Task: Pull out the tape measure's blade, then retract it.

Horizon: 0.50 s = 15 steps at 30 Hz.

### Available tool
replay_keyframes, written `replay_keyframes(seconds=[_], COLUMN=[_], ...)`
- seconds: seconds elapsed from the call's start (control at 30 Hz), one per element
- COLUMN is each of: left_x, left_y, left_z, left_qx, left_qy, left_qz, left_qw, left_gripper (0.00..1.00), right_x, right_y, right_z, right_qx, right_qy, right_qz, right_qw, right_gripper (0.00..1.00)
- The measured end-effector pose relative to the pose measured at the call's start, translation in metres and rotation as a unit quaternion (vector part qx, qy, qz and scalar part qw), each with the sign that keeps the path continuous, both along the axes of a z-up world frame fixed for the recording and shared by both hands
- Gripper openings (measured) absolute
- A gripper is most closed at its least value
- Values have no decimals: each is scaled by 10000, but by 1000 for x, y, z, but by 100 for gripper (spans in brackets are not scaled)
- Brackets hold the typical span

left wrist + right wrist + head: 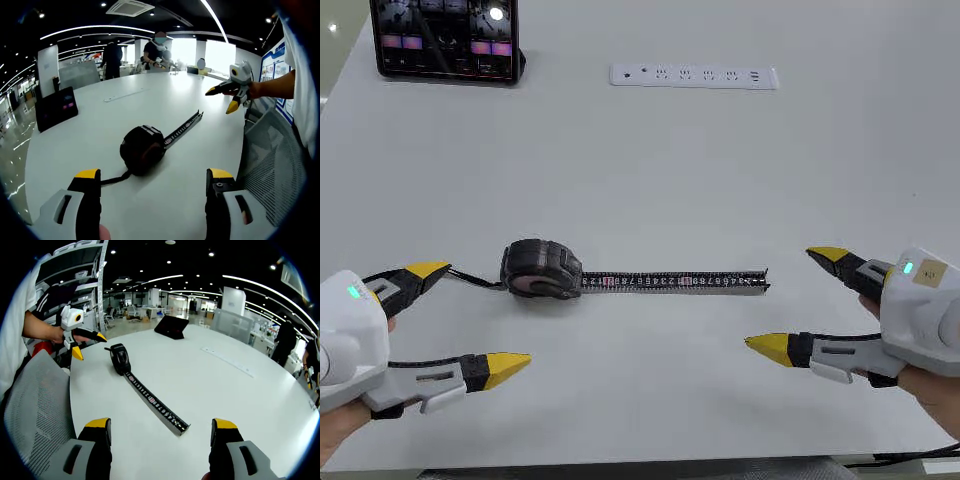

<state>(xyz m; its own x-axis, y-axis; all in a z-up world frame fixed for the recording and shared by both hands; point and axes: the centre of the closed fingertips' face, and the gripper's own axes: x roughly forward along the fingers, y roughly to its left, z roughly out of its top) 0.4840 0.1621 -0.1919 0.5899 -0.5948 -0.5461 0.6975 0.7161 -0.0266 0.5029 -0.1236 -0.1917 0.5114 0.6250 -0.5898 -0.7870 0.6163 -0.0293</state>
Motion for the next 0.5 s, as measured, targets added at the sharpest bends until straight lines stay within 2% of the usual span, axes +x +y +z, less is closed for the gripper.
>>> replay_keyframes(seconds=[0.17, 0.43, 0.5], left_x=[-9, -23, -26], left_y=[0, 5, 6], left_z=[-4, -15, -20], left_qx=[-3, -56, -69], left_qy=[0, 139, 221], left_qz=[65, 234, 281], left_qw=[10000, 9996, 9993], left_gripper=[86, 86, 86], right_x=[-7, -18, -21], right_y=[2, 5, 6], right_z=[-2, -9, -13], right_qx=[27, 107, 132], right_qy=[-32, 4, 49], right_qz=[-47, -114, -127], right_qw=[10000, 9999, 9998], right_gripper=[82, 86, 87])
